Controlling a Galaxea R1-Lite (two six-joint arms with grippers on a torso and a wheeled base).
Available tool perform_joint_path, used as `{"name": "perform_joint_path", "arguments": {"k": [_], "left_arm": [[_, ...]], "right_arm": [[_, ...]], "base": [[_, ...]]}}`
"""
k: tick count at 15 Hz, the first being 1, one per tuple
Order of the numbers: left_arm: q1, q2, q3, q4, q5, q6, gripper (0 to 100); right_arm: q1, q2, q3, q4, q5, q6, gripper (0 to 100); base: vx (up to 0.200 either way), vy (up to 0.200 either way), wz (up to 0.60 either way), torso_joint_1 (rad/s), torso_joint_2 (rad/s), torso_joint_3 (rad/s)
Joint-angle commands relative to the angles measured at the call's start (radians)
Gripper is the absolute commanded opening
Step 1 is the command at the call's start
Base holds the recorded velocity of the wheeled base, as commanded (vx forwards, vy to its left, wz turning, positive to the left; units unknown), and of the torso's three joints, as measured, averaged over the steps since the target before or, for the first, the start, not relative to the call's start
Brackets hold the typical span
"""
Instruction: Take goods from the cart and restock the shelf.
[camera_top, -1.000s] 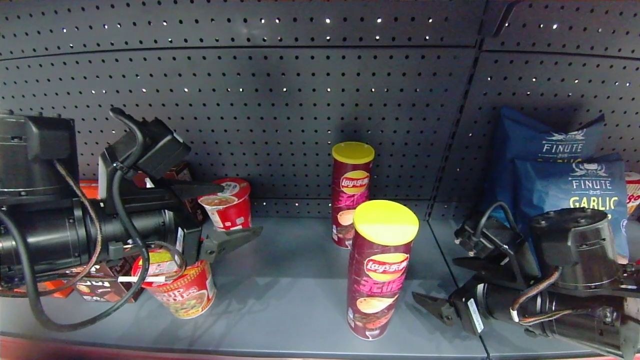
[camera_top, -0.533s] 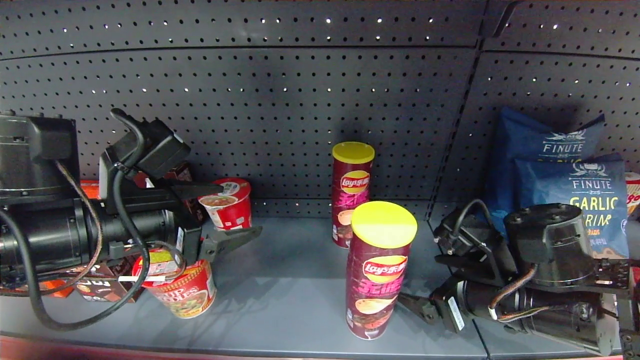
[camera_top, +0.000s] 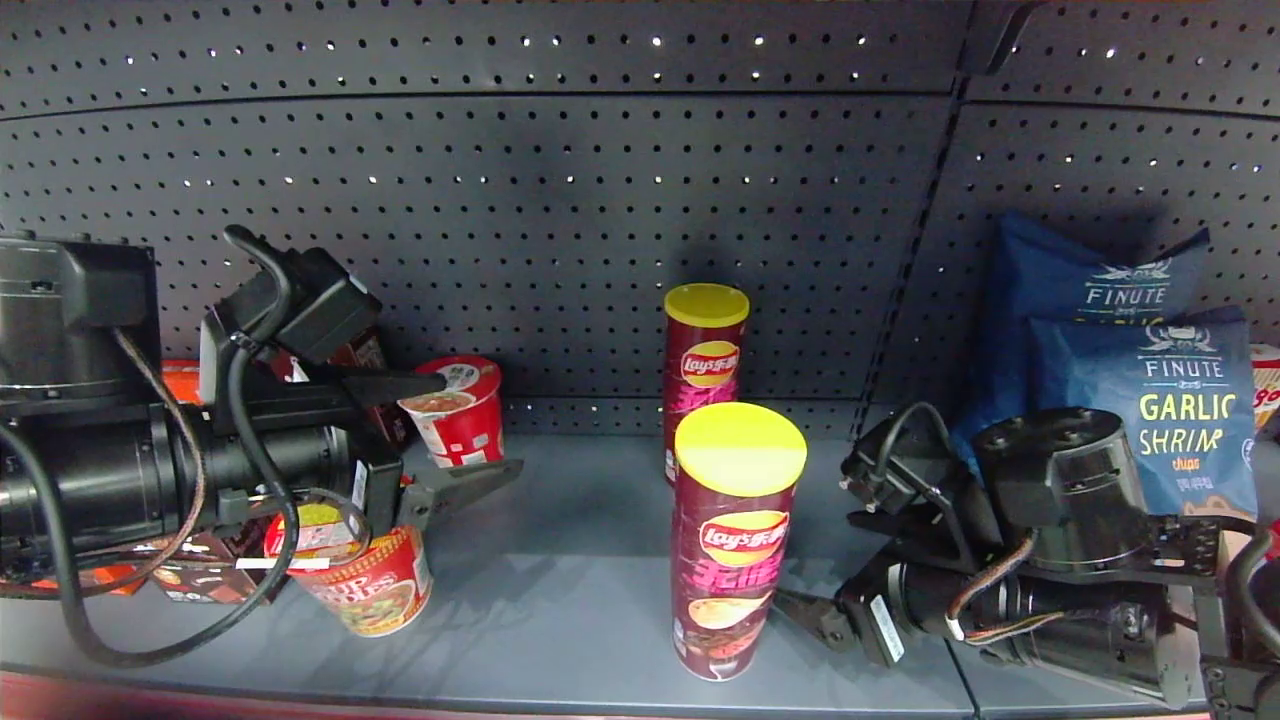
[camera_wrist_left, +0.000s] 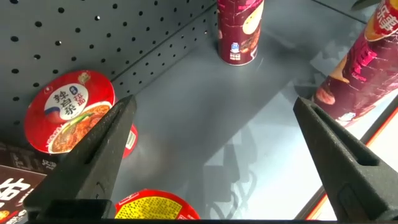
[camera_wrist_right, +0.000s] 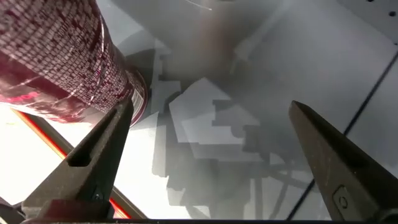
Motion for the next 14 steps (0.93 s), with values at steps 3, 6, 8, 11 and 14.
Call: {"name": "perform_joint_path", "arguments": {"k": [3, 6, 8, 11, 14], "left_arm": [[0.0, -0.001, 0.005, 0.0, 0.0, 0.0, 100], [0.0, -0.003, 0.012, 0.0, 0.0, 0.0, 100], [0.0, -0.003, 0.012, 0.0, 0.0, 0.0, 100], [0.0, -0.003, 0.012, 0.0, 0.0, 0.0, 100], [0.0, -0.003, 0.019, -0.002, 0.0, 0.0, 100]], "right_arm": [[0.008, 0.005, -0.001, 0.0, 0.001, 0.0, 100], [0.008, 0.006, -0.001, -0.002, 0.001, 0.001, 100], [0.008, 0.006, -0.001, -0.003, 0.002, 0.0, 100], [0.01, 0.006, -0.001, -0.002, 0.002, 0.001, 100], [0.016, 0.006, 0.001, -0.003, 0.005, 0.001, 100]], "base": [[0.0, 0.0, 0.0, 0.0, 0.0, 0.0], [0.0, 0.0, 0.0, 0.0, 0.0, 0.0], [0.0, 0.0, 0.0, 0.0, 0.0, 0.0], [0.0, 0.0, 0.0, 0.0, 0.0, 0.0], [0.0, 0.0, 0.0, 0.0, 0.0, 0.0]]}}
